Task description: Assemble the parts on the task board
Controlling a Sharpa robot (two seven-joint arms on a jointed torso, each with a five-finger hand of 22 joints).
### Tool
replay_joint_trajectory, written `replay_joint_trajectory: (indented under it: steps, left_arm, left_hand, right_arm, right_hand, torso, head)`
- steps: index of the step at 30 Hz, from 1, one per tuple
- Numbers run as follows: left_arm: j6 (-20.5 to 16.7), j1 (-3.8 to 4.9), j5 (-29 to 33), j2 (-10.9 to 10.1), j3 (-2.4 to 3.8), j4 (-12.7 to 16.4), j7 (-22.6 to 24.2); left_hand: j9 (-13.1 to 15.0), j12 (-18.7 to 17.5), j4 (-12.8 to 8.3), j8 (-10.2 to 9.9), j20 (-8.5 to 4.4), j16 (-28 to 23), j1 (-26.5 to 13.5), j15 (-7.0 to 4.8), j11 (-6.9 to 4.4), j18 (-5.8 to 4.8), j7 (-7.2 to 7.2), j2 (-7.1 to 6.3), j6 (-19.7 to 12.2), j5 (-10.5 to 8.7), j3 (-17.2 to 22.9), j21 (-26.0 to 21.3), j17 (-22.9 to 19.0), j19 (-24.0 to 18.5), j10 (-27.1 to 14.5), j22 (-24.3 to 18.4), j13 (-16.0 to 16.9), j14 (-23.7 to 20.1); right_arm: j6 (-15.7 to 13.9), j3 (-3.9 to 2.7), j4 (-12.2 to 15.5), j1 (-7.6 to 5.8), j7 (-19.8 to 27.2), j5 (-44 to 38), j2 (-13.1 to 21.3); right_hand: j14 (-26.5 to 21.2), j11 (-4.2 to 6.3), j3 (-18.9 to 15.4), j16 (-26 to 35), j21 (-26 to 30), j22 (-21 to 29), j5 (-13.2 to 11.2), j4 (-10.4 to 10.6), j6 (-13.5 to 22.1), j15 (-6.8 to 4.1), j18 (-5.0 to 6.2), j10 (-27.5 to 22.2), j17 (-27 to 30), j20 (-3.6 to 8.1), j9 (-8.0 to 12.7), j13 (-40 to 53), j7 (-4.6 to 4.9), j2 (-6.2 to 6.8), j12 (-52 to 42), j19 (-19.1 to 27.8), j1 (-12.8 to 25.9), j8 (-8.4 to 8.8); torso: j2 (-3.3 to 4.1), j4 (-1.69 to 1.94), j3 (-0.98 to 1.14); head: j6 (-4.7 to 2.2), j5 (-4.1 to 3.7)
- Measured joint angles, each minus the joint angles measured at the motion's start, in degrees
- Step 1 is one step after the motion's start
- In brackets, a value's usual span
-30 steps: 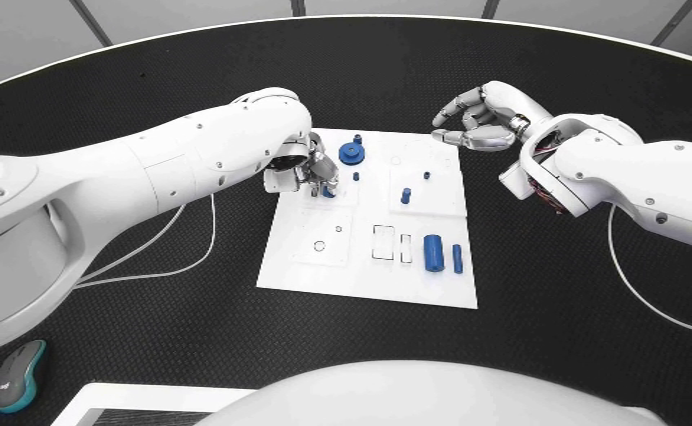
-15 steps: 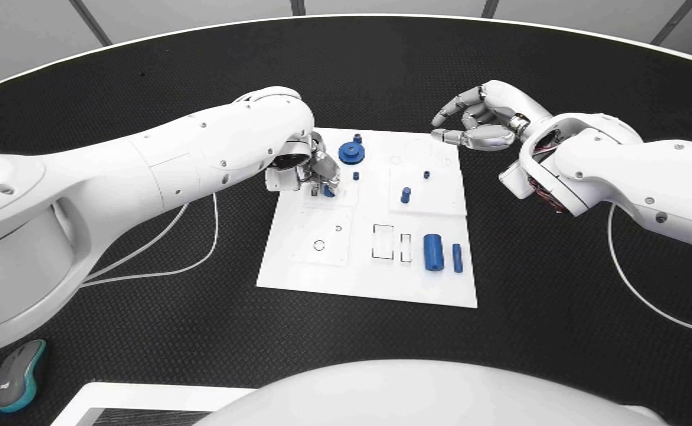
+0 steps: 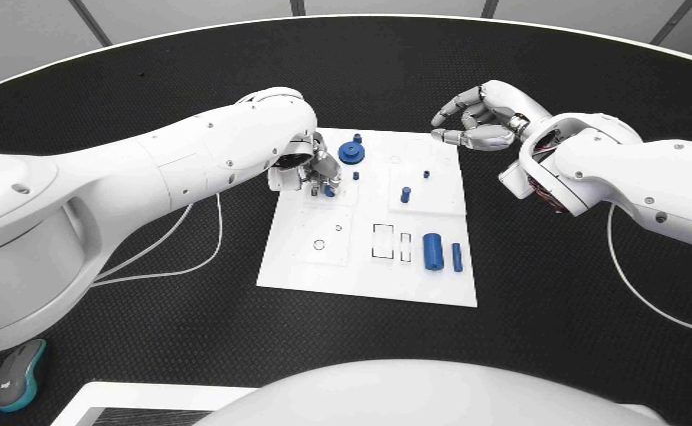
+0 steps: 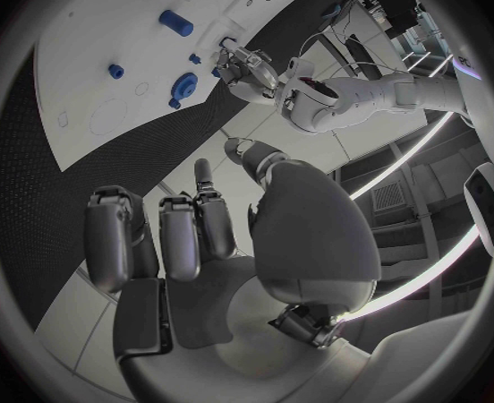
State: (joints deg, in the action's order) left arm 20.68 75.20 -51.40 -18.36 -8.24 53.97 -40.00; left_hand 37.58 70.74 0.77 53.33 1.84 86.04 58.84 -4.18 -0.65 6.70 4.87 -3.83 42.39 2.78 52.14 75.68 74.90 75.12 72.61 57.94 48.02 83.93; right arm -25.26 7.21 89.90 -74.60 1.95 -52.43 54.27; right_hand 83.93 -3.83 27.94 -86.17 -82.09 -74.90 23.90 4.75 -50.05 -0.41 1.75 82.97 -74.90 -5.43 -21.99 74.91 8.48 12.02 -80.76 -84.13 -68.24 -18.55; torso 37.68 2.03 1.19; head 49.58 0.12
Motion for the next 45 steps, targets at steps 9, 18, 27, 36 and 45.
replay_joint_trajectory:
  steps: [9,18,27,36,45]
  left_arm:
    - [-0.22,-0.10,-0.15,0.40,0.00,-1.08,0.00]
    - [-0.78,-0.11,0.04,0.34,0.00,-1.17,0.00]
    - [-0.43,-0.11,1.35,0.16,0.01,-1.01,0.00]
    - [-1.53,-0.12,2.46,0.04,0.00,-1.02,0.00]
    - [-3.35,-0.11,2.42,0.02,0.01,-1.03,0.00]
  left_hand:
    - [0.00,0.03,0.00,-0.09,0.00,0.00,-0.38,0.00,-0.10,-0.01,-0.92,-0.12,0.92,0.00,0.00,0.00,0.00,0.00,0.09,-0.12,0.26,0.00]
    - [0.01,0.32,0.00,-0.47,-0.21,0.00,-0.98,0.00,-0.06,0.00,-0.90,0.08,0.90,-0.15,0.01,-0.03,0.00,-0.22,0.02,-1.14,0.15,0.00]
    - [2.20,-0.43,0.00,-0.83,0.13,-0.20,-1.21,0.11,1.44,0.00,0.73,0.15,-0.73,-0.23,0.00,-1.03,0.00,-0.96,-1.71,-2.57,-2.04,-0.12]
    - [2.22,-0.43,0.00,-0.86,0.31,-0.44,-1.61,0.78,2.47,-0.01,1.84,0.55,-1.84,-0.28,0.00,-1.32,0.00,-1.54,-2.98,-3.13,-2.82,0.07]
    - [2.74,-0.43,1.35,-2.87,0.51,-0.44,-1.82,0.95,2.15,-0.01,2.26,0.76,-2.29,-0.10,1.65,-1.32,0.00,-1.73,-3.45,-3.12,-2.64,-0.10]
  right_arm:
    - [0.00,0.00,-0.02,0.00,-0.01,0.00,0.00]
    - [0.10,0.00,-0.02,0.00,-0.05,0.00,0.04]
    - [0.23,0.00,-0.10,0.00,-0.07,0.00,0.00]
    - [0.34,0.00,-0.15,0.00,-0.10,0.00,-0.03]
    - [0.40,0.00,-0.17,0.00,-0.09,0.00,-0.06]
  right_hand:
    - [0.00,0.00,0.00,0.00,0.00,0.00,0.00,0.00,0.00,0.00,0.00,0.00,0.00,0.00,0.00,0.00,0.00,0.00,0.00,0.00,0.00,0.00]
    - [0.00,0.00,0.00,0.00,0.00,0.00,0.23,0.00,0.00,0.00,0.00,0.00,-0.05,0.00,0.00,-0.01,0.00,0.00,0.00,0.00,0.00,0.00]
    - [0.00,0.00,0.00,0.00,0.00,0.00,0.24,0.00,0.00,0.00,0.00,0.00,-0.04,0.00,0.00,-0.01,0.00,0.00,0.00,0.00,0.00,0.00]
    - [0.00,0.00,0.00,0.00,0.00,0.00,0.24,0.00,0.00,0.00,0.00,0.00,-0.03,0.00,0.00,-0.01,0.00,0.00,0.00,0.00,0.00,0.00]
    - [0.00,0.00,0.16,0.00,0.00,0.00,0.62,-0.16,0.00,0.00,0.00,0.00,-0.03,0.00,0.05,-0.01,0.00,0.00,0.00,0.00,0.00,0.00]
  torso:
    - [0.00,0.02,-0.01]
    - [0.00,0.03,-0.05]
    - [-0.03,0.06,-0.06]
    - [-0.04,0.05,-0.04]
    - [-0.06,0.01,-0.03]
  head:
    - [0.00,-0.09]
    - [0.05,-0.16]
    - [0.08,-0.19]
    - [0.12,-0.20]
    - [0.12,-0.20]
